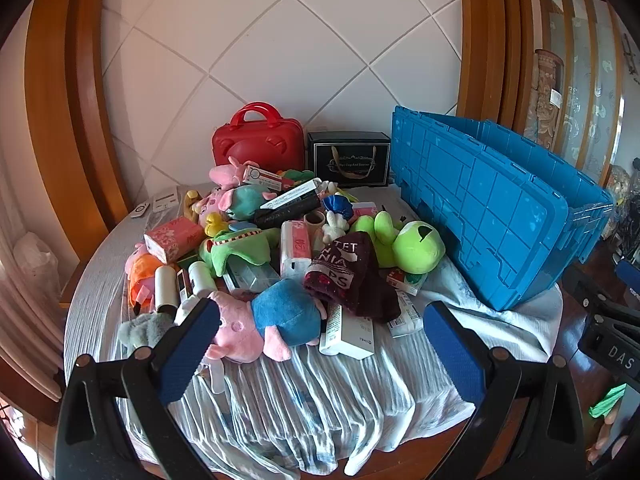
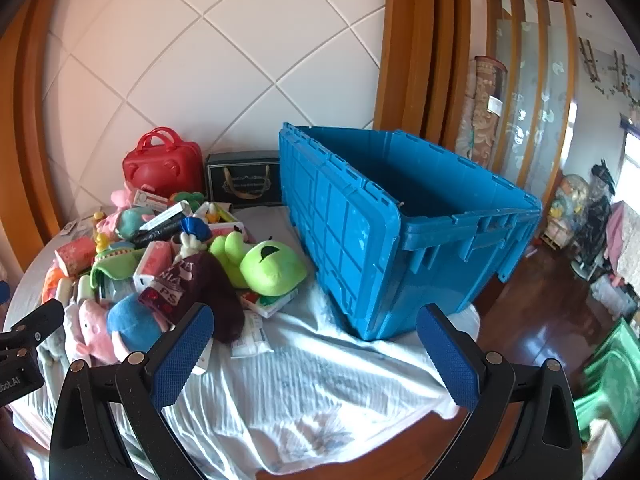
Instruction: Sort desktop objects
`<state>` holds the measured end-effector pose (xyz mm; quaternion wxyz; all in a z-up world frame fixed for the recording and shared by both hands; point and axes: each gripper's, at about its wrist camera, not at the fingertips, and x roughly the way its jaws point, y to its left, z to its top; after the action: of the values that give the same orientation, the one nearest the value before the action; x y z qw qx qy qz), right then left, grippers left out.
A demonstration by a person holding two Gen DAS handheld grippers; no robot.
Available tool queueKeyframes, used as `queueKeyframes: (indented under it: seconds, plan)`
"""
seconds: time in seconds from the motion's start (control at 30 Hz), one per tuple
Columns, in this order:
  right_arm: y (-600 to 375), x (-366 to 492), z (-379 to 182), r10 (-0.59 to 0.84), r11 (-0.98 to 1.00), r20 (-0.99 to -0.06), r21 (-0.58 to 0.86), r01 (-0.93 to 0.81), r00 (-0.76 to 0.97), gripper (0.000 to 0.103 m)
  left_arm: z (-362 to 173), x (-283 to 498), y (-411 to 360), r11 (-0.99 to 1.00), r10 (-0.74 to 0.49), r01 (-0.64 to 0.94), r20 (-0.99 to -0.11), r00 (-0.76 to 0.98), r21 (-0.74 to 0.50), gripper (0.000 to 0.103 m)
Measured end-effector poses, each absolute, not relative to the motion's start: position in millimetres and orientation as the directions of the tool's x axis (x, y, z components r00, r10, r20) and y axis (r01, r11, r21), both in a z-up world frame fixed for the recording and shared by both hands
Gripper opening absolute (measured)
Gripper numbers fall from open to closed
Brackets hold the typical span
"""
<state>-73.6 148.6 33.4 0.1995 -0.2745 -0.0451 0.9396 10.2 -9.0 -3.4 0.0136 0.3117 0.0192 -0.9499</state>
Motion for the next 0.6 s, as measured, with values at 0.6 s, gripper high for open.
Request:
queueKeyframes:
  seconds: [0.6]
  plan:
    - [144.9, -67.5, 37.4, 0.451, -0.891, -0.482, -0.206, -0.403, -0.751, 0.103, -0.1, 17.1, -8.3, -0.999, -0.018, 0.038, -0.583, -0.812, -0.023, 0.103]
